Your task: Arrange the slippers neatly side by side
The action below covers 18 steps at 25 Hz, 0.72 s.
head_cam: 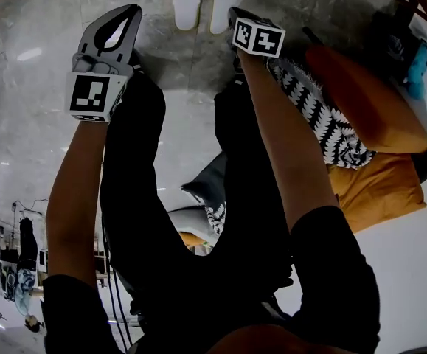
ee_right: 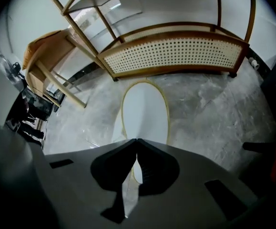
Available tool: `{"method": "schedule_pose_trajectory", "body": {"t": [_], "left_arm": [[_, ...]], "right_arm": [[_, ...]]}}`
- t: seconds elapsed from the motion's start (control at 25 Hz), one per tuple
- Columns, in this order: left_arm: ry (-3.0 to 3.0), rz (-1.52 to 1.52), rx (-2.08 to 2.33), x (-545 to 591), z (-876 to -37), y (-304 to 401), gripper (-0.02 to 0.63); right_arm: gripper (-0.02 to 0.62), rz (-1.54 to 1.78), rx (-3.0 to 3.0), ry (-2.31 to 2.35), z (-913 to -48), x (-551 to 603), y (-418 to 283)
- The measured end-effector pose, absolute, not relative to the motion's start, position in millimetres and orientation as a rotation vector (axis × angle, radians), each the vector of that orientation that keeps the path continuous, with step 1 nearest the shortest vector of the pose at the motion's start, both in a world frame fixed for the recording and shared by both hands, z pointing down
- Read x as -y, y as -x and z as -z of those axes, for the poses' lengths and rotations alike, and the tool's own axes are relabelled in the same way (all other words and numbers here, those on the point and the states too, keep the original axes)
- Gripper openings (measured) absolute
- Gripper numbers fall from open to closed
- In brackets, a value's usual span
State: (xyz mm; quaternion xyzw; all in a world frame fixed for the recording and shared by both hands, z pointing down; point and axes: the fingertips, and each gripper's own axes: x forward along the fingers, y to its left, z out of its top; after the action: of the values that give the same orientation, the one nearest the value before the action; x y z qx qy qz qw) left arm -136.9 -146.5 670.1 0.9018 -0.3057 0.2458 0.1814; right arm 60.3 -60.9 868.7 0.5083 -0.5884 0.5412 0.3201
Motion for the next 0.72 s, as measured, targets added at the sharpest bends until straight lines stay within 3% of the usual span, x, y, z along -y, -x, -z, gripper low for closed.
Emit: {"method": "schedule_pose_trajectory", "body": {"t": [0.72], "left_arm": [[-2.512,-0.719,0.855,145.6,-702.2,161.4,0.023]], "right_arm": [[0.035,-1.796,1.311,-1.504,-954.1,76.1,-47.7]]}}
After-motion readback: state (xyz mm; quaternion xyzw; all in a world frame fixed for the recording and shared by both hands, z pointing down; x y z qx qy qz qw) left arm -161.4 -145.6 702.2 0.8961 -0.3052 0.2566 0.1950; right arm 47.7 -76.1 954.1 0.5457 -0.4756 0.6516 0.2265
